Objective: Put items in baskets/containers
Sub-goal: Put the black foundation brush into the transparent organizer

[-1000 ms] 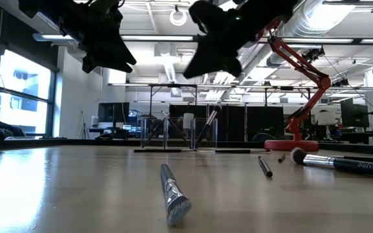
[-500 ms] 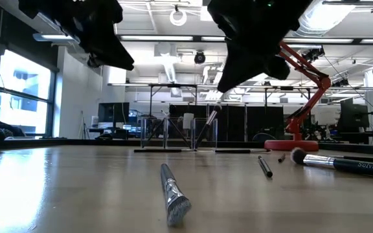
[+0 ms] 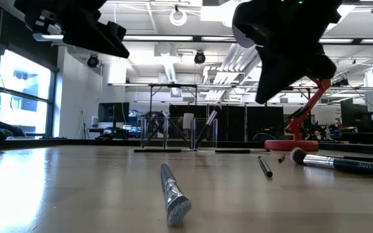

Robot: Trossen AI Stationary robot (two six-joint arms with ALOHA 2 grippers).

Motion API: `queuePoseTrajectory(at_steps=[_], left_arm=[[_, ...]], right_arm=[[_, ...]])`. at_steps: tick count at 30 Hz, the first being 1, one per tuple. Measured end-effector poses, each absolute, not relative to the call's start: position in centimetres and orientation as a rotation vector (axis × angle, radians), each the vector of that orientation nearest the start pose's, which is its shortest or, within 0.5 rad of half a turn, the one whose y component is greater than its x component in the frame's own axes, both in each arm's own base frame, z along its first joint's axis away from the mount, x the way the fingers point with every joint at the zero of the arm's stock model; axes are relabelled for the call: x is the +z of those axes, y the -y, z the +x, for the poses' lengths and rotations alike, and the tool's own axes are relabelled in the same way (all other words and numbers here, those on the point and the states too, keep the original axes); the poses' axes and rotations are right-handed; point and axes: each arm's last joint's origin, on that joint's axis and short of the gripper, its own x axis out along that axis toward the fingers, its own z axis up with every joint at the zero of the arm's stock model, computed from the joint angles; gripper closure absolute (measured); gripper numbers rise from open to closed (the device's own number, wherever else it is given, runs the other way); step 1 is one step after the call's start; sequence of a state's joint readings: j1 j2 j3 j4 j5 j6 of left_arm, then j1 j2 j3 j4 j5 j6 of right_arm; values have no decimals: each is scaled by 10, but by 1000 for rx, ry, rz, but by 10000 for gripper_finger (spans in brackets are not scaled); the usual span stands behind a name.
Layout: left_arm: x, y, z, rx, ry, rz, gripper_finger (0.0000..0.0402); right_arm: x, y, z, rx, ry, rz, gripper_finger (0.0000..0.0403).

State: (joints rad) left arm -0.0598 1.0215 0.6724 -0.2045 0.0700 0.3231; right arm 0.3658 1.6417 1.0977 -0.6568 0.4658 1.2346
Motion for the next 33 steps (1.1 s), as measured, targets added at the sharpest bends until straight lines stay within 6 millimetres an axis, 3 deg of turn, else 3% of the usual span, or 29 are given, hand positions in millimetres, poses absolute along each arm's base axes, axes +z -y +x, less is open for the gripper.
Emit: queuePoseTrajectory(at_steps=[8, 17, 33], left_arm=[[227, 44, 232, -321, -607, 276, 268], [211, 86, 277, -382, -731, 332, 268], [182, 155, 365, -627, -886, 719, 268]], right_arm=[[201, -122, 280, -711, -928, 611, 401], [201, -142, 267, -674, -947, 553, 399], [201, -169, 250, -572, -960, 450, 401]])
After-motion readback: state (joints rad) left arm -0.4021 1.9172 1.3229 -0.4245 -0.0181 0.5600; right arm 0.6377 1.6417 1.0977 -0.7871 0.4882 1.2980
